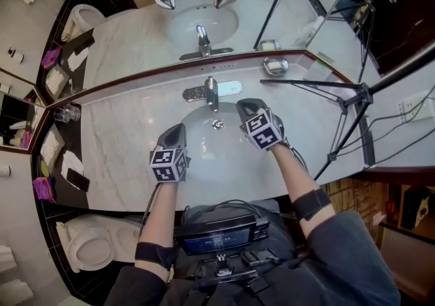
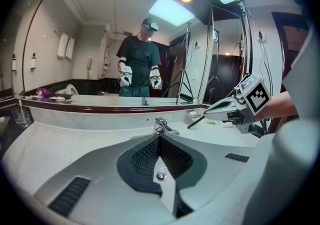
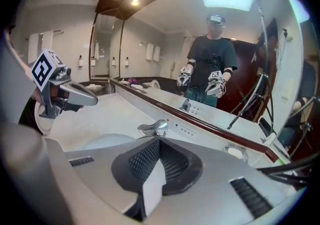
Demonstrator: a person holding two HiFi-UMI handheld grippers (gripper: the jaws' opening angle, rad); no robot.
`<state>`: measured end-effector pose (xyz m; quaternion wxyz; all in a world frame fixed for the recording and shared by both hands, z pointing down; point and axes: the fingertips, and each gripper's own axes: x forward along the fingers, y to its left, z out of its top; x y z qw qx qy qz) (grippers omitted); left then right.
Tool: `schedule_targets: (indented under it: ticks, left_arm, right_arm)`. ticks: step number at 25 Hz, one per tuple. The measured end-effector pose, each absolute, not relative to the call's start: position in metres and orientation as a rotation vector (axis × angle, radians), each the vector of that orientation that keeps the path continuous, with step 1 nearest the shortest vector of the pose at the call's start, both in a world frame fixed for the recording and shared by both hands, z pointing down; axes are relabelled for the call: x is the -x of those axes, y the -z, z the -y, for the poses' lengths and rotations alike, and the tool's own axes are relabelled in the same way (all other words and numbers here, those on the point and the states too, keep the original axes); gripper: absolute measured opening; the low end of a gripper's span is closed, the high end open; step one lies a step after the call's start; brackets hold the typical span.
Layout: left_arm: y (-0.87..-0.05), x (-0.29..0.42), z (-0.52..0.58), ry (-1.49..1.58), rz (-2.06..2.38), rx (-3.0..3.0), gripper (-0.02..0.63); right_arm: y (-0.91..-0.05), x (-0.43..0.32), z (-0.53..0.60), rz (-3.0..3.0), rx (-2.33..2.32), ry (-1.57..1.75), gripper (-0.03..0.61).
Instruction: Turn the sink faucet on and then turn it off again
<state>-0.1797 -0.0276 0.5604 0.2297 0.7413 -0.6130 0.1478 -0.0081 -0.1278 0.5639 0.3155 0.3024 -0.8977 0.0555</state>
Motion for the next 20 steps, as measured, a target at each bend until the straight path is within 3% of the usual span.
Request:
schedule_targets:
  ticks: [10, 20]
  left_arm:
    - [-0.551, 0.180, 0.000, -0.386, 1.717, -2.024, 0.000]
    - [-0.539, 0.172, -0.010, -0.357, 1.725, -2.081, 0.000]
  right_arm:
    - [-0.572, -0.056, 0.112, 2.440, -1.031, -0.518, 0.017]
    - [-0.577, -0.076, 0.090, 2.425, -1.075, -0.569, 0.018]
